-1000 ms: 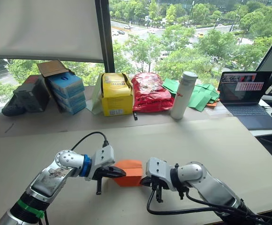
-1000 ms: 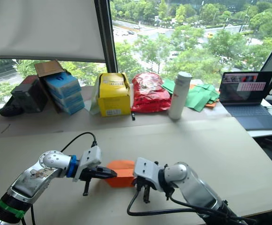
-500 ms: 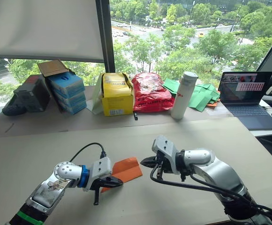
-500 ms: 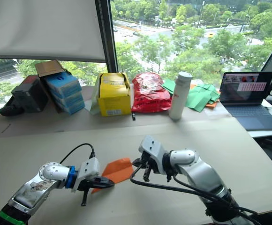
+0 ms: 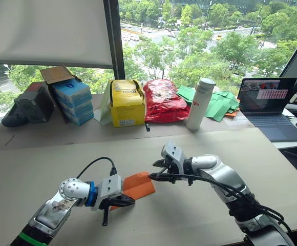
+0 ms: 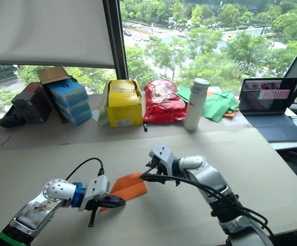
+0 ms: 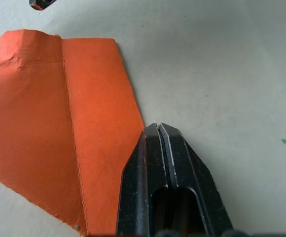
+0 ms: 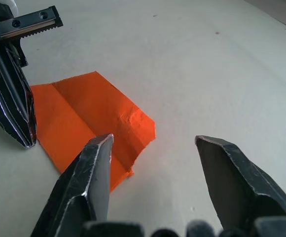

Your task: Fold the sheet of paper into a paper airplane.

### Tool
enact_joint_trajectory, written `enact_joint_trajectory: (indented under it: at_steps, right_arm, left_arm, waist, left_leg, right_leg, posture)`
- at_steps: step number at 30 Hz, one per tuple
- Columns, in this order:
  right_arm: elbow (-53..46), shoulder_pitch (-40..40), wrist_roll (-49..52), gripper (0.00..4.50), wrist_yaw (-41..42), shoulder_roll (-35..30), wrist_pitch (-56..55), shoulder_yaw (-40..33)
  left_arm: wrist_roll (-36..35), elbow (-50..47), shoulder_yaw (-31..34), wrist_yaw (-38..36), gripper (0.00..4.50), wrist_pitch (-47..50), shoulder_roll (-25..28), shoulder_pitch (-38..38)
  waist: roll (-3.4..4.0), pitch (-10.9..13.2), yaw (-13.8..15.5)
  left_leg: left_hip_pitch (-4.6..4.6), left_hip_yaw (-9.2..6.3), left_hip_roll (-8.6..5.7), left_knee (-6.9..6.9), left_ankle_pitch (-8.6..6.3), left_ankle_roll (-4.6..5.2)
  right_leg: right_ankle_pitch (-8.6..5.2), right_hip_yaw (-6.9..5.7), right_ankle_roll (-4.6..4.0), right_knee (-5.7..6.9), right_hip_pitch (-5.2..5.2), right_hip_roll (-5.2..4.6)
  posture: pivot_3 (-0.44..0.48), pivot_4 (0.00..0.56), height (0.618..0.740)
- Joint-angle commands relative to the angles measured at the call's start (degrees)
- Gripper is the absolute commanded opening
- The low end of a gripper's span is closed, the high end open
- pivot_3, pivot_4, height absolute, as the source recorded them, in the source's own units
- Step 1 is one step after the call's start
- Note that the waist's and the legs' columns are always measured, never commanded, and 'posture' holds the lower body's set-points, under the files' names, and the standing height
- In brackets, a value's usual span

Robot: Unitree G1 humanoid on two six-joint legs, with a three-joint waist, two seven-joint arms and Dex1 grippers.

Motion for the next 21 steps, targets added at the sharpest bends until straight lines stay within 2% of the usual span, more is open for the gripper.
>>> enact_joint_trajectory:
  at_steps: [1, 9, 15, 18, 21]
  right_arm:
    - [4.97, -3.84, 0.91, 3.61, 3.91, 1.57, -1.74, 1.09]
    - [17.47, -8.01, 1.42, 3.61, 10.29, 5.11, -1.34, 1.77]
    - [20.2, -8.84, 3.18, 3.61, 12.16, 6.9, -0.53, -0.87]
    - [19.78, -8.43, 3.09, 2.8, 12.49, 6.52, -0.51, -1.15]
    - [19.95, -7.99, 2.86, 1.71, 12.21, 6.4, -1.02, -1.08]
  left_arm:
    - [1.46, 0.98, -0.32, -0.06, 0.0, -0.06, 0.82, 0.08]
    - [1.28, -0.41, -0.03, -0.03, 0.0, 0.86, 1.1, 0.33]
    - [1.07, -1.63, 0.18, 0.26, 0.0, 1.9, 1.25, 0.46]
    - [1.04, -2.01, 0.24, 0.39, 0.0, 2.39, 1.31, 0.45]
    - [1.01, -2.42, 0.21, 0.38, 0.0, 2.74, 1.39, 0.36]
  waist:
    - [0.0, 0.0, -0.03]
    - [0.02, 0.0, -0.04]
    - [0.04, 0.0, -0.12]
    - [0.05, 0.01, -0.11]
    - [0.06, 0.01, -0.12]
  left_leg:
    - [0.01, -0.01, 0.0, 0.0, 0.0, 0.0]
    - [0.01, -0.02, 0.0, 0.0, 0.0, 0.0]
    - [0.01, -0.04, 0.0, 0.0, 0.0, -0.01]
    - [0.01, -0.02, 0.0, 0.0, 0.0, -0.01]
    - [0.01, -0.02, 0.0, -0.01, 0.0, -0.01]
  right_leg:
    - [0.0, 0.0, 0.0, 0.01, 0.0, 0.0]
    - [0.0, -0.01, -0.01, 0.02, -0.01, 0.0]
    - [0.01, -0.01, -0.01, 0.05, -0.01, 0.0]
    - [0.01, 0.0, -0.01, 0.04, -0.02, 0.0]
    - [0.01, 0.0, -0.01, 0.04, -0.03, 0.0]
  posture:
    - [0.0, 0.15, 0.74]
    - [0.0, 0.15, 0.74]
    - [0.0, 0.15, 0.74]
    - [0.0, 0.15, 0.74]
    - [0.0, 0.15, 0.74]
